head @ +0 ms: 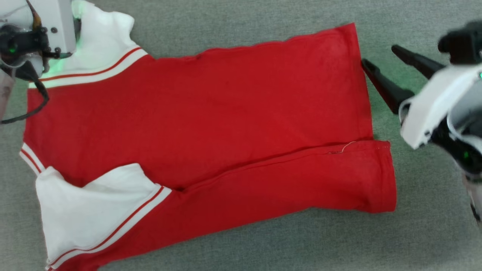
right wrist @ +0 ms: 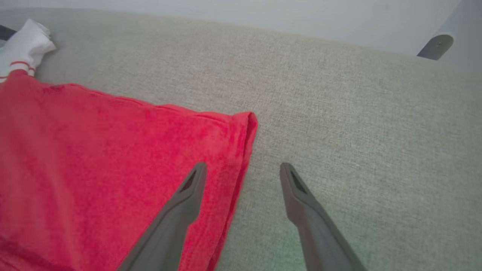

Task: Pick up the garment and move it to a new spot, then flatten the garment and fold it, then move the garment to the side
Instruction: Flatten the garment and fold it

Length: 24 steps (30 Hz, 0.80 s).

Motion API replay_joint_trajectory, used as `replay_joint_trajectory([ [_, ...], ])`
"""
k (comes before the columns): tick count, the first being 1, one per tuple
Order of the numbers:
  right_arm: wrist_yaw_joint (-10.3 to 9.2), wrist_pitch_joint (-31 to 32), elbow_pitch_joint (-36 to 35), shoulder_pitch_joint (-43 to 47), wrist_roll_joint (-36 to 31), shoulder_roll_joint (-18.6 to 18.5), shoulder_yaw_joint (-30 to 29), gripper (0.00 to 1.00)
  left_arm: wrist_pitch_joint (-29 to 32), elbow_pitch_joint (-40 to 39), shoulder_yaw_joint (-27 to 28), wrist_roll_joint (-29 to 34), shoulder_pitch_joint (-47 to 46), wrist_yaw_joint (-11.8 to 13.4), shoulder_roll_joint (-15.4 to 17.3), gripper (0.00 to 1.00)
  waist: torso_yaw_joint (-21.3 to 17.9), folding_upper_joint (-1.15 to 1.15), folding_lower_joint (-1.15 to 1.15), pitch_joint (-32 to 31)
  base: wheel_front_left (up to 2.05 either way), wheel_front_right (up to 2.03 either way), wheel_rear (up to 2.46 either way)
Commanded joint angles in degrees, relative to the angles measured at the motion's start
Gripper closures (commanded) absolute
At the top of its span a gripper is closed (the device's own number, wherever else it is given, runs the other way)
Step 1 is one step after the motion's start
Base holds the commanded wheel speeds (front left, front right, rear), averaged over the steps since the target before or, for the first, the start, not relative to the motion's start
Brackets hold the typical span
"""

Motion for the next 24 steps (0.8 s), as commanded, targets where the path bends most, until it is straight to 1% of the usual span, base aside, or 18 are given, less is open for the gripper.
replay_joint_trajectory([
  [1,-0.06,1.44,2.1,-2.42,0.72,0.45,0.62,0.0,-0.28,0.54,-0.25,0.47,-0.46,-0.37,-0.52,1.0,0.36,0.0,0.0,0.02,0.0,0.0,0.0],
  [7,-0.05,9.67,12.28,-10.74,0.96,2.4,4.6,0.0,-1.04,2.28,-0.43,0.37,-1.05,-1.18,-1.69,1.0,1.07,0.0,0.0,0.17,0.0,0.0,0.0],
  [9,-0.05,12.18,15.34,-12.9,1.1,2.83,5.13,0.0,-1.19,2.85,-0.45,0.29,-1.15,-1.42,-1.93,1.0,1.18,0.0,0.0,0.19,0.0,0.0,0.0],
  [13,-0.05,16.12,20.45,-16.01,1.86,3.75,7.49,0.0,-1.54,3.76,-0.61,0.25,-1.38,-1.73,-2.44,1.0,1.34,0.0,0.0,0.21,0.0,0.0,0.0],
  [14,-0.05,16.12,20.45,-16.01,1.86,3.75,7.49,0.0,-1.54,3.76,-0.61,0.25,-1.38,-1.73,-2.44,1.0,1.34,0.0,0.0,0.21,0.0,0.0,0.0],
  [17,-0.06,18.15,23.6,-17.69,2.33,3.67,9.24,0.0,-1.92,4.17,-0.64,0.1,-1.51,-1.99,-2.89,1.0,1.48,0.0,0.0,0.26,0.0,0.0,0.0],
  [18,-0.06,18.7,24.52,-18.14,2.32,3.63,9.78,0.22,-1.96,4.33,-0.66,0.04,-1.51,-2.09,-3.02,1.0,1.52,0.0,0.0,0.26,0.0,0.0,0.0],
  [19,-0.06,19.26,25.44,-18.56,2.67,3.61,10.48,0.59,-2.12,4.46,-0.67,-0.01,-1.53,-2.1,-3.14,1.0,1.55,0.0,0.0,0.25,0.0,0.0,0.0],
  [20,-0.06,19.61,26.03,-18.85,3.2,3.68,11.17,0.89,-2.24,4.62,-0.67,-0.05,-1.57,-2.22,-3.19,1.0,1.55,0.0,0.0,0.24,0.0,0.0,0.0],
  [21,-0.06,19.77,26.69,-19.31,3.71,3.57,11.65,1.0,-2.37,4.78,-0.62,-0.16,-1.61,-2.28,-3.28,1.0,1.58,0.0,0.0,0.23,0.0,0.0,0.0],
  [24,-0.06,19.8,28.19,-20.33,4.8,2.83,13.02,1.0,-3.09,4.99,-0.42,-0.31,-1.91,-2.46,-3.44,1.0,1.81,0.0,0.0,0.07,0.0,0.0,0.0],
])
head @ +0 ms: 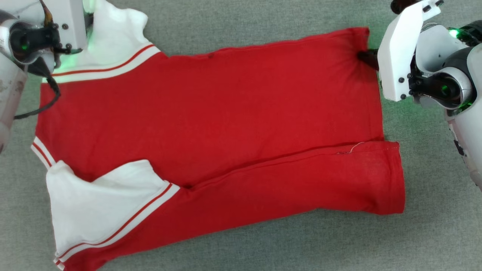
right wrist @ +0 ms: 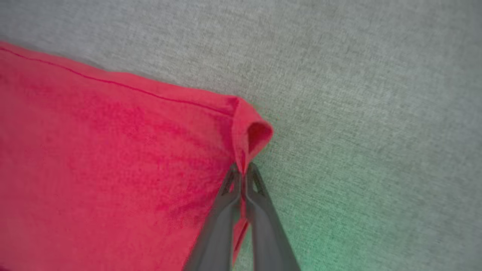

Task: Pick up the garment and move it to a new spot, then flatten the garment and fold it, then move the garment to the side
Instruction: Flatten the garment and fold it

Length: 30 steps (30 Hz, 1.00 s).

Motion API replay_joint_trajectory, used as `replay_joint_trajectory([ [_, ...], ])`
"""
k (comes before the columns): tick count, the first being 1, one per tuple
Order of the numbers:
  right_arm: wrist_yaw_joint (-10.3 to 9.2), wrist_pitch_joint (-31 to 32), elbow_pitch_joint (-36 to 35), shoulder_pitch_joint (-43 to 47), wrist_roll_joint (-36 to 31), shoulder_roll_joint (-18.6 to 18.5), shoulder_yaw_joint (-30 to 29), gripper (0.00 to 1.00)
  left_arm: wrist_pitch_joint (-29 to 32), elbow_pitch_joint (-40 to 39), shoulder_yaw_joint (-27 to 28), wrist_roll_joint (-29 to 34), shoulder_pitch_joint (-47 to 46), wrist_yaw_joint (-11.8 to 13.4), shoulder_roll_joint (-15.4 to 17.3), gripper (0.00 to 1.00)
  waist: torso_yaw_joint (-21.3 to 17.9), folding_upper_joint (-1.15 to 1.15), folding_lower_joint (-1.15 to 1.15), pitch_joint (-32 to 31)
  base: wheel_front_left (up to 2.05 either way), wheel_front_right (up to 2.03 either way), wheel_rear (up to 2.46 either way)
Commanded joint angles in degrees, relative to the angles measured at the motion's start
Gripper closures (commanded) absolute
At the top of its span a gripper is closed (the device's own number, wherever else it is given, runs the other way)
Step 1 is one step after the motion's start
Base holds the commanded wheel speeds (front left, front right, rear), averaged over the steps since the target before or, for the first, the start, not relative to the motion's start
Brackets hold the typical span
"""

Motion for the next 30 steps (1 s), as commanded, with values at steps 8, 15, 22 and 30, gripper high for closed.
replay_joint_trajectory([
  [8,-0.06,-5.49,2.45,-0.7,2.11,-2.26,2.95,1.0,-3.45,-0.24,0.66,-0.77,-0.27,-0.74,-0.57,1.0,1.58,0.0,0.0,-1.56,0.0,0.0,0.0],
  [15,-0.06,-11.37,1.51,0.39,4.8,-5.74,6.17,1.0,-4.03,-2.64,0.07,-1.27,0.45,-1.17,0.31,1.0,3.66,0.0,0.0,-4.24,0.0,0.0,0.0],
  [22,-0.06,-16.05,-0.98,3.07,7.34,-10.3,9.41,1.0,-4.02,-8.4,-1.47,-1.91,3.64,-1.14,2.49,1.0,6.12,0.0,0.0,-8.63,0.0,0.0,0.0],
  [30,-0.06,-19.04,-5.55,9.83,10.81,-15.42,10.98,1.0,-2.57,-18.92,-4.01,-2.25,10.69,-0.58,7.84,1.0,8.55,0.0,0.0,-14.08,0.0,0.0,0.0],
])
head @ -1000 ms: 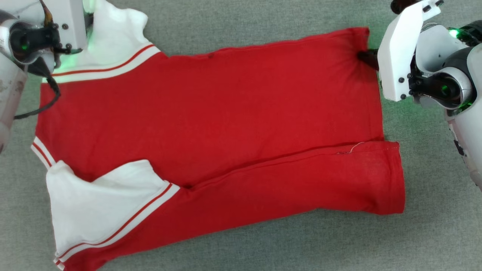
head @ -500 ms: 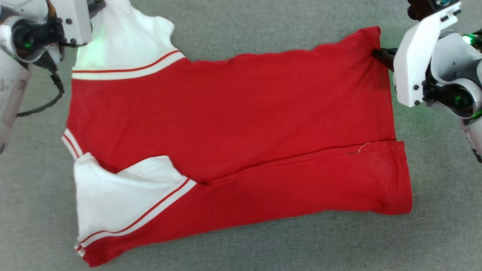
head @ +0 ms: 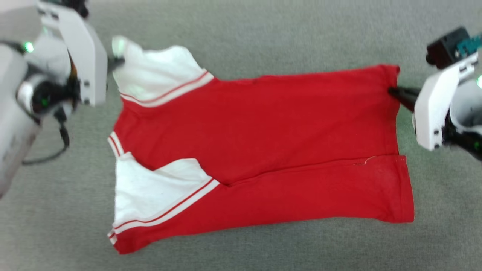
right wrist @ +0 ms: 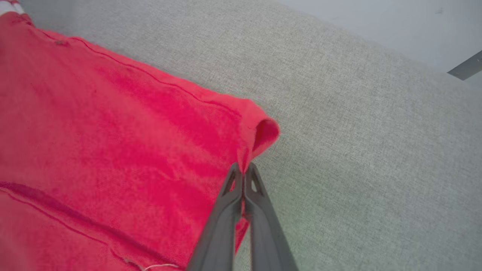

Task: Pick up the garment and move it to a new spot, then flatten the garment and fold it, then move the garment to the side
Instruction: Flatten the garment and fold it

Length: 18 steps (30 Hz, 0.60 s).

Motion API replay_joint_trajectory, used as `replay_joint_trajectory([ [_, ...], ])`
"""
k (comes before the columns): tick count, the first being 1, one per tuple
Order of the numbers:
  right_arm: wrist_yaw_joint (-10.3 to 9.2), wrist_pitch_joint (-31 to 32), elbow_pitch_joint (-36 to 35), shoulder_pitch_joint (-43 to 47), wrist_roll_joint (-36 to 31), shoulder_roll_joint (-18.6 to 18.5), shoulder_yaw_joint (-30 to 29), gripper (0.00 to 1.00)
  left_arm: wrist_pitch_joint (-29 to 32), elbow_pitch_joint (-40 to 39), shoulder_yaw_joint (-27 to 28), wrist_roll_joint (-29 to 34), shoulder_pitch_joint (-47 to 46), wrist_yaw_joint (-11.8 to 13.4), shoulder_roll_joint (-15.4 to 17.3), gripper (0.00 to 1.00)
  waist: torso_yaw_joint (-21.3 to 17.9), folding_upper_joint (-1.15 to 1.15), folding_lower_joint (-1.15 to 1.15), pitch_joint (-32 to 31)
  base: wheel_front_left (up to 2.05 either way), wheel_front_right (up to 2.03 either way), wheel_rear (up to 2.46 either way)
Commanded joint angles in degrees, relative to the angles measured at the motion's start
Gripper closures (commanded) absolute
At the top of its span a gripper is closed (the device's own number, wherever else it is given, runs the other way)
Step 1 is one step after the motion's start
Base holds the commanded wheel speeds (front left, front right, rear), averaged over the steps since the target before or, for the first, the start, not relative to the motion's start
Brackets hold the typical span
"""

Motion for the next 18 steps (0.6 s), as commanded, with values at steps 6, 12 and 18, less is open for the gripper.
replay_joint_trajectory([
  [6,-0.06,-0.82,-3.51,7.15,2.08,-3.16,-1.14,1.0,1.68,-11.96,-0.93,-1.87,7.93,5.38,5.33,1.0,3.31,0.0,0.0,-5.94,0.0,0.0,0.0],
  [12,-0.06,0.41,-6.18,14.3,3.62,-5.01,-4.11,1.0,3.11,-25.46,-1.35,-4.82,15.82,12.31,11.19,1.0,4.18,0.0,0.0,-8.21,0.0,0.0,0.0],
  [18,-0.06,2.01,-8.36,20.55,2.95,-4.73,-7.68,1.0,2.8,-35.23,-2.5,-7.18,22.7,17.61,14.37,1.0,4.61,0.0,0.0,-9.12,0.0,0.0,0.0],
])
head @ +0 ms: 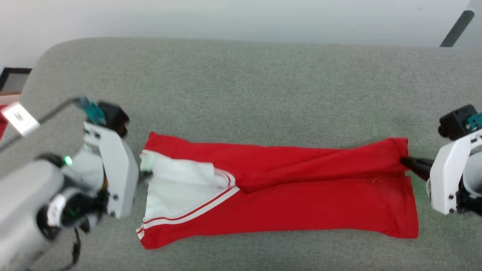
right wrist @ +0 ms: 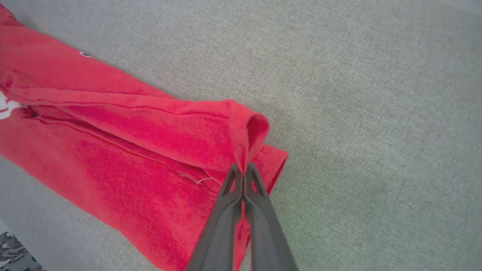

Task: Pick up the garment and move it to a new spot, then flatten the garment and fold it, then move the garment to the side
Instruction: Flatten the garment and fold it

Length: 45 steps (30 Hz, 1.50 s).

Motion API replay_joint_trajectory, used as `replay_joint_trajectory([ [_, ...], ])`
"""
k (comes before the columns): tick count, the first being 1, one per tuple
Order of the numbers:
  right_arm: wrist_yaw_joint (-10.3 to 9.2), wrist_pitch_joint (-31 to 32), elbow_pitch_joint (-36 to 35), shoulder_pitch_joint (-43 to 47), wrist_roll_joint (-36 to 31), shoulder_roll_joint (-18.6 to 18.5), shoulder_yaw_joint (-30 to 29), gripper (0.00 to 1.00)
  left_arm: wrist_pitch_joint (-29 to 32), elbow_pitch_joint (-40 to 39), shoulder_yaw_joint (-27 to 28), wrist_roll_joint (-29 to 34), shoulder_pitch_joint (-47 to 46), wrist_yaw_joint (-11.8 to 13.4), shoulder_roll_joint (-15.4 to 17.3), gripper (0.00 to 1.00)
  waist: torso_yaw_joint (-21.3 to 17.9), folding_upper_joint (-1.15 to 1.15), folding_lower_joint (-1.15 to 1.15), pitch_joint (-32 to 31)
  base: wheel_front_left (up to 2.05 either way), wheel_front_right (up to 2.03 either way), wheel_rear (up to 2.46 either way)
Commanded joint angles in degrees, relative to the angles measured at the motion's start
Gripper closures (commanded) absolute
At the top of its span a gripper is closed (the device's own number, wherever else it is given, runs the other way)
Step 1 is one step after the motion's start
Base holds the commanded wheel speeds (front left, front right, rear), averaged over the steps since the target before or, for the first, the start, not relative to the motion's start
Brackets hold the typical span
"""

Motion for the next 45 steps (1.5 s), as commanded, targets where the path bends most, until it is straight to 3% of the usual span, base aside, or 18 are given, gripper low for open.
replay_joint_trajectory([
  [1,-0.06,0.48,-0.44,1.45,-0.55,0.6,-0.82,1.0,-0.32,-0.77,-0.17,-0.59,1.45,0.78,0.21,1.0,0.24,-0.01,0.0,-0.51,0.0,0.0,0.0],
  [5,-0.06,2.34,-1.42,4.4,-1.09,2.09,-2.75,1.0,-0.83,-2.34,-1.31,-1.33,4.28,2.1,-0.35,1.0,0.03,-0.01,0.0,-0.98,0.0,0.0,0.0],
  [9,-0.06,4.5,-2.65,6.52,-2.38,3.19,-4.13,1.0,-1.65,-1.61,-1.85,-1.65,5.74,1.83,-1.29,1.0,-0.11,-0.01,0.0,-1.49,0.0,0.0,0.0],
  [11,-0.06,5.27,-3.16,7.25,-3.02,3.7,-4.83,0.97,-2.86,-0.81,-1.53,-1.69,6.28,1.44,-1.72,0.68,-0.27,-0.01,0.0,-1.93,0.0,0.0,0.0],
  [12,-0.06,5.47,-3.65,7.47,-3.5,3.87,-5.01,0.29,-3.01,-0.44,-1.58,-1.85,6.55,1.4,-1.82,0.65,-0.35,-0.01,0.0,-2.2,0.0,0.0,0.0],
  [13,-0.06,5.81,-4.08,7.81,-3.85,4.09,-5.38,0.0,-3.16,-0.21,-1.62,-1.85,6.62,1.25,-1.81,0.58,-0.4,-0.01,0.0,-2.54,0.0,0.0,0.0],
  [14,-0.06,6.08,-4.32,8.24,-4.17,4.26,-5.72,0.0,-3.39,0.08,-1.52,-1.71,6.63,1.32,-1.8,0.5,-0.41,-0.01,0.0,-2.95,0.0,0.0,0.0],
  [15,-0.06,6.53,-4.54,8.6,-4.23,4.37,-5.96,0.0,-3.55,0.2,-1.44,-1.97,6.86,1.33,-1.85,0.34,-0.42,-0.01,0.0,-3.4,0.0,0.0,0.0],
  [24,-0.06,7.85,-8.65,13.21,-5.34,6.17,-9.86,0.0,-7.22,-0.66,-0.36,-2.64,9.46,1.17,-0.84,0.02,-0.2,-0.01,0.0,-8.25,0.0,0.0,0.0],
  [37,-0.06,-0.06,-13.33,21.11,-8.43,10.99,-17.27,0.0,-27.19,0.43,3.38,2.49,15.63,-0.23,0.06,0.0,-0.6,-0.01,0.0,-12.87,0.0,0.0,0.0],
  [45,-0.06,-7.34,-13.04,25.61,-10.92,13.84,-20.88,0.0,-42.91,2.73,5.7,6.52,20.69,0.78,-1.18,0.0,-0.66,-0.01,0.0,-13.83,0.0,0.0,0.0],
])
